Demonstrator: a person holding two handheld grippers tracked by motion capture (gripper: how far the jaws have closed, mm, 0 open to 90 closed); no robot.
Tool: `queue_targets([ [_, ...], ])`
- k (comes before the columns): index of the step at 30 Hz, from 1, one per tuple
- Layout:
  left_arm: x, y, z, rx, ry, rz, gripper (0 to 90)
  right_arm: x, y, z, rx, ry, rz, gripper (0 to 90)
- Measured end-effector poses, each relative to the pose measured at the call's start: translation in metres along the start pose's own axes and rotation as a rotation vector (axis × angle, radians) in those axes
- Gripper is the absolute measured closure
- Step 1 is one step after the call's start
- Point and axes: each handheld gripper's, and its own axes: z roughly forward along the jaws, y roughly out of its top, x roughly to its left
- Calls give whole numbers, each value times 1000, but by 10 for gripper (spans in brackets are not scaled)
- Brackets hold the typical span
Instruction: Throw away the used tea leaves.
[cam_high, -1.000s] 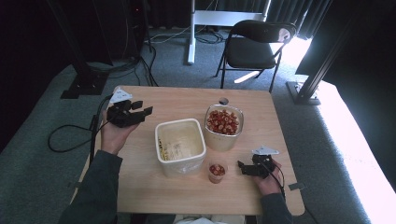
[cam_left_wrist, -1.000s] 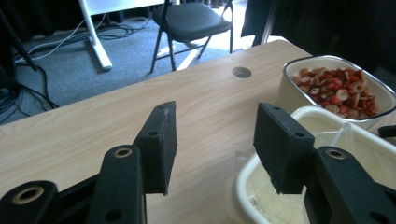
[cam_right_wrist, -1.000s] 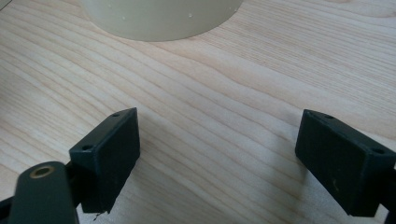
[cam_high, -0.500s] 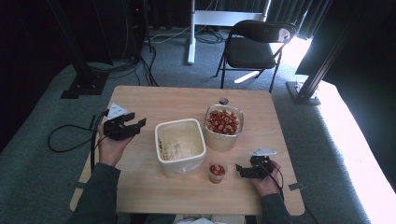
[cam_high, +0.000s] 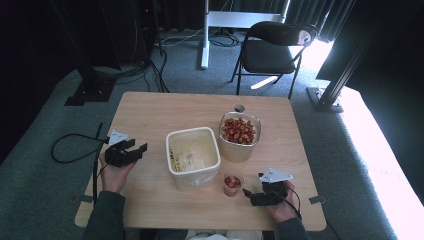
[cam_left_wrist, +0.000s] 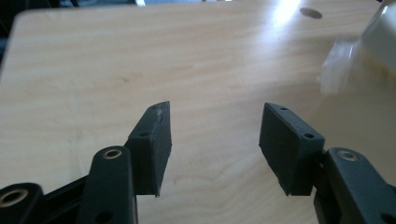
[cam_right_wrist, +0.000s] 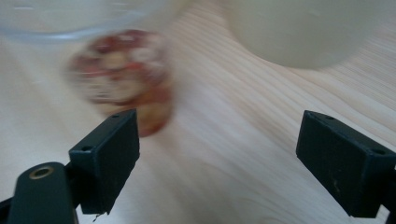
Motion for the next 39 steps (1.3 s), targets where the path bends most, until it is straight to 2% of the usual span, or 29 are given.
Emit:
queue_targets([
  [3,-1,-10,6,7,8,-14,444,8,3,-1,-38,50,-24,131],
  [7,-3,-20,13,20,14,-25,444,15,10,3,-98,117,-28,135],
  [9,-3,-23,17,26,12,-26,444,19,14,6,-121,135,-33,142],
  [12,-4,-27,23,31,9,-25,444,23,18,13,-148,137,-53,167],
  [19,-9,-33,37,63,-4,8,445,28,22,24,-194,153,-82,264],
  [27,-11,-36,47,93,-18,19,445,28,25,32,-233,125,-81,310],
  [28,-10,-36,49,96,-23,14,445,28,26,33,-239,95,-78,319],
  [33,-10,-37,51,107,-18,16,446,25,26,32,-244,50,-74,327],
  [38,-11,-39,55,121,-11,23,446,12,23,24,-253,-22,-27,333],
  [39,-11,-39,55,121,-11,23,446,12,23,24,-253,-22,-27,333],
])
